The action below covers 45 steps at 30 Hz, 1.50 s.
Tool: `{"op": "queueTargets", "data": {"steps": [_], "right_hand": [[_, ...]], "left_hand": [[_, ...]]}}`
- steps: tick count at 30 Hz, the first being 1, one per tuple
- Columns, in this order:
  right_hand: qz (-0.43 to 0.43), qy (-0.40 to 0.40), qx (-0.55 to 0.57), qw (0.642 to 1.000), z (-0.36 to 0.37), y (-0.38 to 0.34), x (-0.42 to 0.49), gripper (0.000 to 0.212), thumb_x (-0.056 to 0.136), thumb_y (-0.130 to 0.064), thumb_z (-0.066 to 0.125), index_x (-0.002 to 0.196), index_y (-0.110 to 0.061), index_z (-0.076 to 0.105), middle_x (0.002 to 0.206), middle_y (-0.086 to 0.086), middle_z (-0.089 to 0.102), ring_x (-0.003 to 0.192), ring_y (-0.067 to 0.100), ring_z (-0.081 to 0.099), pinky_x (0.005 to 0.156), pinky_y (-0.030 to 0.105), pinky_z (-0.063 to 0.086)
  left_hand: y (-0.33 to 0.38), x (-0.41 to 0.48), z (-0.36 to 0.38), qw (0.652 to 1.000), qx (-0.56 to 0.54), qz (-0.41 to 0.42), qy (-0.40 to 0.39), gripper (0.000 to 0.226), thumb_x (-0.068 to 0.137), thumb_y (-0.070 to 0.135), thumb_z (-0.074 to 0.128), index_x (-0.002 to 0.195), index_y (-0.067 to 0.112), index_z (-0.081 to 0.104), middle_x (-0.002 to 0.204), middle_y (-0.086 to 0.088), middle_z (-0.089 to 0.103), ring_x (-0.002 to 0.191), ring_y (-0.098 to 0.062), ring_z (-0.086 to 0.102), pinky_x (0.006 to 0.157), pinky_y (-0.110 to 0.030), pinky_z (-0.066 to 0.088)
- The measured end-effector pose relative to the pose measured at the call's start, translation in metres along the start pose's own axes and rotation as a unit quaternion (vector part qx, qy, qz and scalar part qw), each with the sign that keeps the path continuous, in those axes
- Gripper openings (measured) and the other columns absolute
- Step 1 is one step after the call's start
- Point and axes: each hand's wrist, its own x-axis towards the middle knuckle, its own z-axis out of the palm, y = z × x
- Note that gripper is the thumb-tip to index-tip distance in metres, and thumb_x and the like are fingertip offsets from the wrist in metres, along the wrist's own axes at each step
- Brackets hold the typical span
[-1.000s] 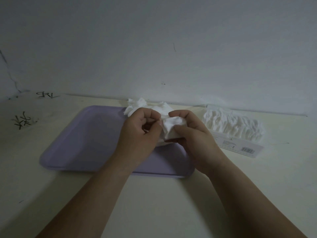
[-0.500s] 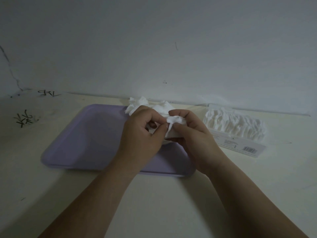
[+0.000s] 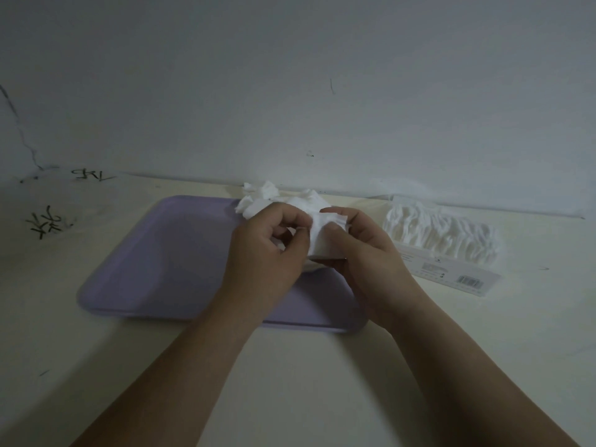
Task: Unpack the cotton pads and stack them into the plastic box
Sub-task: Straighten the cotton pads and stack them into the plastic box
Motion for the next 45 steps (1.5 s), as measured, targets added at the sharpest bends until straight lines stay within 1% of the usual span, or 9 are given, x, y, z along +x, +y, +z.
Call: {"op": "queueTargets", "data": {"steps": [5, 8, 15, 19, 22, 31, 37, 42, 45], "right_hand": [[-0.014, 0.003, -0.013, 1.000, 0.001, 0.001, 0.000, 0.016, 0.105, -0.009, 0.059, 0.119, -0.007, 0.067, 0.120, 0.031, 0.069, 0.101, 0.033, 0.070, 0.093, 0.047, 0.061], [-0.035, 0.019, -0.029, 0.999, 0.000, 0.003, 0.001, 0.016, 0.107, -0.014, 0.058, 0.111, -0.007, 0.073, 0.123, 0.031, 0.067, 0.105, 0.034, 0.070, 0.094, 0.051, 0.061], [-0.038, 0.126, -0.047, 0.990, -0.009, 0.008, 0.007, 0.017, 0.106, -0.018, 0.062, 0.111, -0.009, 0.075, 0.119, 0.025, 0.072, 0.111, 0.040, 0.072, 0.091, 0.056, 0.062], [-0.041, 0.126, -0.056, 0.990, -0.010, 0.007, 0.007, 0.015, 0.104, -0.016, 0.064, 0.108, -0.010, 0.077, 0.117, 0.024, 0.073, 0.106, 0.039, 0.073, 0.085, 0.048, 0.065], [-0.035, 0.092, -0.060, 0.993, -0.007, 0.004, 0.004, 0.013, 0.101, -0.006, 0.067, 0.107, -0.011, 0.078, 0.113, 0.023, 0.075, 0.097, 0.037, 0.075, 0.083, 0.044, 0.064], [-0.043, 0.052, -0.074, 0.995, -0.003, 0.000, 0.000, 0.019, 0.103, -0.007, 0.064, 0.106, -0.015, 0.080, 0.126, 0.016, 0.070, 0.107, 0.041, 0.074, 0.093, 0.064, 0.059], [-0.031, 0.035, -0.060, 0.997, 0.001, -0.006, -0.004, 0.023, 0.101, -0.004, 0.065, 0.096, -0.018, 0.083, 0.099, -0.006, 0.079, 0.099, 0.027, 0.075, 0.094, 0.060, 0.060], [0.006, 0.038, -0.024, 0.999, 0.001, -0.008, -0.003, 0.022, 0.102, -0.009, 0.060, 0.100, -0.012, 0.082, 0.113, 0.013, 0.077, 0.107, 0.030, 0.074, 0.087, 0.042, 0.062], [0.040, 0.059, 0.014, 0.997, -0.001, -0.011, 0.000, 0.024, 0.099, -0.017, 0.059, 0.100, -0.014, 0.083, 0.117, 0.018, 0.075, 0.118, 0.038, 0.070, 0.098, 0.048, 0.058]], "left_hand": [[-0.003, 0.002, -0.002, 0.999, -0.031, -0.021, 0.023, 0.017, 0.082, 0.009, 0.083, 0.084, 0.025, 0.079, 0.071, 0.008, 0.072, 0.062, -0.009, 0.064, 0.062, -0.014, 0.050], [-0.004, 0.003, 0.000, 0.998, -0.045, -0.043, 0.032, 0.019, 0.083, 0.006, 0.081, 0.085, 0.023, 0.074, 0.069, 0.014, 0.069, 0.060, -0.002, 0.057, 0.062, -0.014, 0.047], [-0.012, 0.019, -0.013, 0.980, -0.153, -0.101, 0.074, 0.025, 0.083, 0.013, 0.085, 0.100, 0.027, 0.072, 0.090, -0.003, 0.076, 0.074, -0.011, 0.067, 0.070, -0.024, 0.054], [-0.002, 0.017, -0.017, 0.930, -0.325, -0.147, -0.089, 0.013, 0.080, 0.009, 0.082, 0.081, 0.019, 0.075, 0.065, -0.005, 0.055, 0.047, -0.010, 0.040, 0.045, -0.020, 0.034], [0.000, 0.010, -0.012, 0.941, -0.263, -0.147, -0.152, 0.011, 0.083, 0.003, 0.081, 0.083, 0.012, 0.075, 0.062, 0.001, 0.059, 0.048, -0.005, 0.046, 0.046, -0.015, 0.037], [-0.011, 0.012, -0.013, 0.974, -0.152, -0.138, -0.090, 0.014, 0.081, 0.009, 0.087, 0.089, 0.010, 0.075, 0.070, 0.009, 0.072, 0.055, 0.002, 0.057, 0.055, -0.010, 0.043], [-0.015, 0.013, -0.011, 0.976, -0.143, -0.155, -0.059, 0.024, 0.077, 0.013, 0.091, 0.091, 0.019, 0.072, 0.083, -0.001, 0.076, 0.074, -0.010, 0.066, 0.066, -0.017, 0.052], [-0.014, 0.011, -0.009, 0.988, -0.101, -0.104, -0.050, 0.020, 0.078, 0.010, 0.089, 0.081, 0.021, 0.072, 0.078, 0.002, 0.074, 0.069, -0.010, 0.063, 0.066, -0.023, 0.052], [-0.013, 0.012, -0.012, 0.988, -0.103, -0.108, -0.050, 0.022, 0.077, 0.014, 0.091, 0.075, 0.021, 0.070, 0.070, 0.005, 0.066, 0.064, -0.011, 0.055, 0.062, -0.023, 0.047]]}}
